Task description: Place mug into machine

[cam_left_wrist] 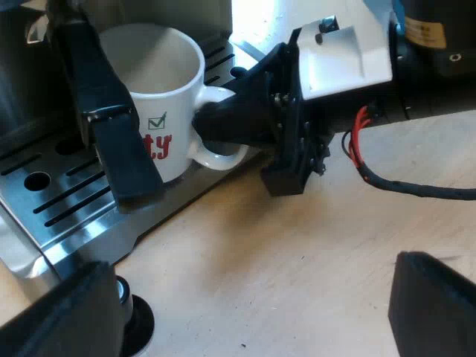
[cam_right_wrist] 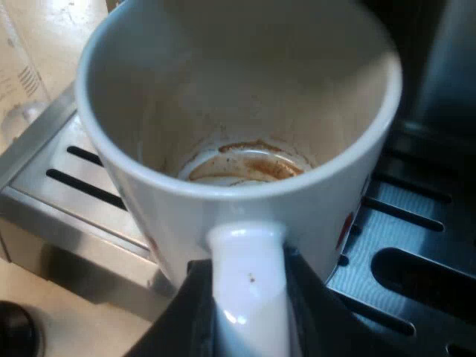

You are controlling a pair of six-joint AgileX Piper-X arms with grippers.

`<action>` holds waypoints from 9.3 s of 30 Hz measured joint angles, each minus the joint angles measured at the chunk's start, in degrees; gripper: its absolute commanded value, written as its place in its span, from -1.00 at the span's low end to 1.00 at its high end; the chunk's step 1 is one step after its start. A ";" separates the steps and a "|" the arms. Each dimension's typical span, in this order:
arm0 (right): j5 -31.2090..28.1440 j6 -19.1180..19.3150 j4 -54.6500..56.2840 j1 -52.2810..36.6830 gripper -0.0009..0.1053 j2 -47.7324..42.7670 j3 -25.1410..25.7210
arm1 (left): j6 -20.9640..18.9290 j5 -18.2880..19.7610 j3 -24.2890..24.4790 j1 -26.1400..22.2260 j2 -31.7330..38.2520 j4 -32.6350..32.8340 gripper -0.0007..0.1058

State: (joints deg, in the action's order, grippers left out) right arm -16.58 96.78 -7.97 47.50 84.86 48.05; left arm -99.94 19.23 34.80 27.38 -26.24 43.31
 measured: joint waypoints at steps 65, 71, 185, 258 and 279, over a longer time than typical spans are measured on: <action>-8.54 -3.13 0.57 6.18 -0.23 -20.37 -14.52 | 0.00 0.00 0.00 0.00 0.00 0.00 0.50; -8.54 -1.10 -6.02 6.18 -0.23 -20.37 -18.25 | 0.00 0.00 0.00 0.00 0.00 0.00 0.50; -19.21 1.72 -10.86 15.64 -0.35 -16.74 -7.17 | 0.00 0.00 0.00 0.00 0.24 -0.35 0.50; -11.63 3.03 -1.09 7.43 -0.98 -5.38 12.53 | 0.00 -5.13 0.00 0.00 14.82 -7.63 0.24; -10.57 3.03 -2.63 5.87 -0.98 -2.95 13.81 | 0.00 -5.13 0.00 0.00 14.82 -7.63 0.24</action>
State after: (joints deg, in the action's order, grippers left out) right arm -27.15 99.81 -10.61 53.37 81.92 61.86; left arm -99.94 14.10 34.80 27.38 -11.41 35.69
